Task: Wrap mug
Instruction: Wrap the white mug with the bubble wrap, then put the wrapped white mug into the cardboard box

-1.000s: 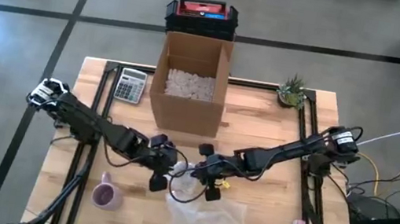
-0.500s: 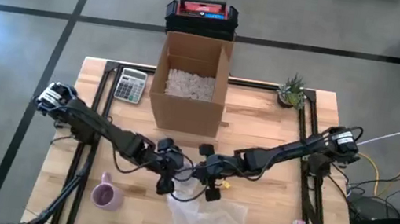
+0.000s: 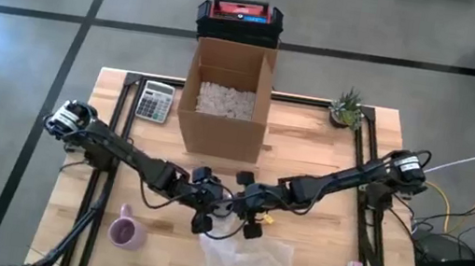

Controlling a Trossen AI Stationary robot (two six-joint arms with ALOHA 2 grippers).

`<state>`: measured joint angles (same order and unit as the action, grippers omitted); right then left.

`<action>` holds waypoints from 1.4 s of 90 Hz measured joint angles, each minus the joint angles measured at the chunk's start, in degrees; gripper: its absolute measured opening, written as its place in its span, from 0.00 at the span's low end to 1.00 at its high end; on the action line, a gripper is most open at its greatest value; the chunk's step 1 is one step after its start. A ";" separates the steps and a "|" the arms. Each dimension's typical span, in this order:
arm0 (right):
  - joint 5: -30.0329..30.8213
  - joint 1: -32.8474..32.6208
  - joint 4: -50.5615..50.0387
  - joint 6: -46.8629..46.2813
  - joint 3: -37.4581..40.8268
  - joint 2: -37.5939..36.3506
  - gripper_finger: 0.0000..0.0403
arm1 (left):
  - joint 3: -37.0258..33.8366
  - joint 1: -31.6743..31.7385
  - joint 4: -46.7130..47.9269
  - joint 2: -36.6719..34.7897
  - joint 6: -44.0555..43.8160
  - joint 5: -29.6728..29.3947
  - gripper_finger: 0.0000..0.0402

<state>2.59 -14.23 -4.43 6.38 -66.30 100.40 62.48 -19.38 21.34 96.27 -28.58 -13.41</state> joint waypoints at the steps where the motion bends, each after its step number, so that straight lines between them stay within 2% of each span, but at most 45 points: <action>1: 0.00 -0.01 -0.02 -0.01 0.00 0.00 0.00 | 0.12 -0.01 0.04 -0.11 0.00 0.00 0.12; 20: 0.02 0.02 -0.87 1.18 -0.41 -0.44 0.00 | 2.99 0.04 1.69 -2.38 2.23 0.91 0.13; 44: 0.20 0.02 -15.15 -0.55 -9.07 -1.29 0.00 | 5.25 0.00 3.15 -5.79 4.31 0.90 0.13; 71: 0.07 -0.10 -26.29 3.88 -15.24 -1.29 0.01 | 5.64 0.00 3.63 -6.40 5.55 0.65 0.13; 95: -6.14 -1.95 -42.84 10.32 -15.46 -1.29 0.22 | 6.84 -0.75 8.69 -7.71 3.00 0.46 0.13; 115: -3.49 -2.85 -29.39 20.85 -12.81 -0.51 0.43 | 6.86 -2.00 8.85 -8.74 2.19 0.48 0.13; 126: -2.58 -2.89 -23.49 23.20 -12.79 1.03 0.50 | 6.86 -3.02 10.27 -9.28 0.30 0.46 0.13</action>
<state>0.01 -17.12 -27.92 29.58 -79.09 101.43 69.34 -22.40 31.61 86.98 -28.28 -12.95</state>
